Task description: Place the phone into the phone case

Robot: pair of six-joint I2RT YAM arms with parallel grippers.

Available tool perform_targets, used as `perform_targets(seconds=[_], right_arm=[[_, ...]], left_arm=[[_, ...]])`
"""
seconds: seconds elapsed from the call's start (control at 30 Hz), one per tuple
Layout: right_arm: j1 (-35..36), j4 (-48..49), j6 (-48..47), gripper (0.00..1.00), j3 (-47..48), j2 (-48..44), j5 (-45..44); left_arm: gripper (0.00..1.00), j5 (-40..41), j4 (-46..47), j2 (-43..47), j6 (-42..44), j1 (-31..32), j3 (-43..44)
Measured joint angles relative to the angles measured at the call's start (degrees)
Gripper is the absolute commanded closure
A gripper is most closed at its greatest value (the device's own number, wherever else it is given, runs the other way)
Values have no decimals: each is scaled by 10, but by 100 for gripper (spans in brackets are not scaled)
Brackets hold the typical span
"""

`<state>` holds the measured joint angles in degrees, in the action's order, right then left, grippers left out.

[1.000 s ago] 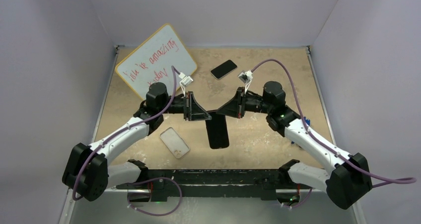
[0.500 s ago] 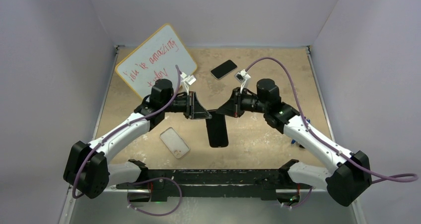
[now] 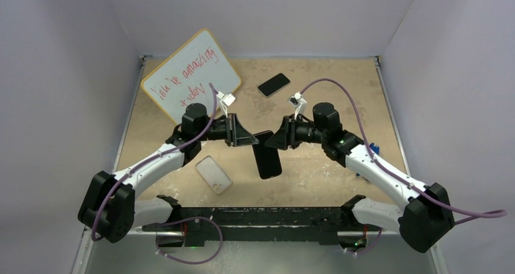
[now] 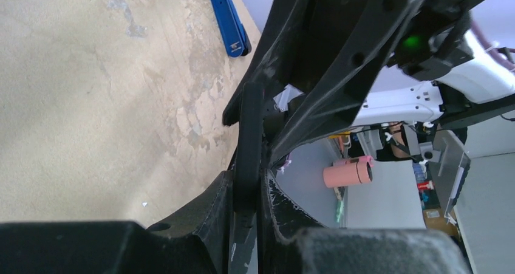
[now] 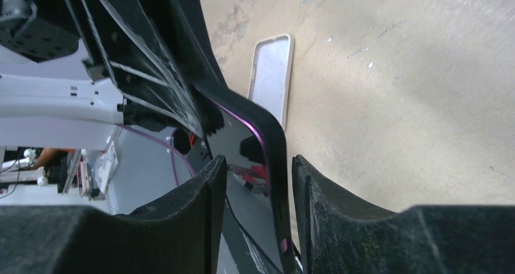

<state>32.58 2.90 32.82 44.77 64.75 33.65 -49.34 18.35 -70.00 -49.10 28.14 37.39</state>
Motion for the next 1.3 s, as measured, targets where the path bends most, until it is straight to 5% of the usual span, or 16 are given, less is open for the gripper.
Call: perform_targets(seconds=[0.13, 0.3, 0.37, 0.43, 0.53, 0.8, 0.97, 1.2, 1.3], right_arm=[[0, 22, 3, 56, -29, 0, 31], [0, 74, 21, 90, -51, 0, 80], [-1, 88, 26, 100, -55, 0, 98], [-1, 97, 29, 100, -56, -2, 108], [1, 103, 37, 100, -56, -6, 99], [0, 143, 93, 100, -62, -8, 49], [0, 207, 143, 100, -76, -6, 32], [0, 252, 177, 100, -78, 10, 28], [-2, 250, 172, 100, -78, 17, 27]], left_arm=[[100, -2, 51, 0, -29, -3, -8], [99, -8, 97, 0, -43, -5, -16], [82, -12, 99, 0, -43, -11, -17], [61, -13, 95, 4, -43, -12, -17], [46, -2, 80, 19, -37, -11, -17], [37, 9, 61, 43, -24, -10, -18], [45, 7, 70, 39, -24, -10, -29], [100, 11, 60, 32, -19, -10, -35], [100, 18, 35, 33, -7, -11, -29]])
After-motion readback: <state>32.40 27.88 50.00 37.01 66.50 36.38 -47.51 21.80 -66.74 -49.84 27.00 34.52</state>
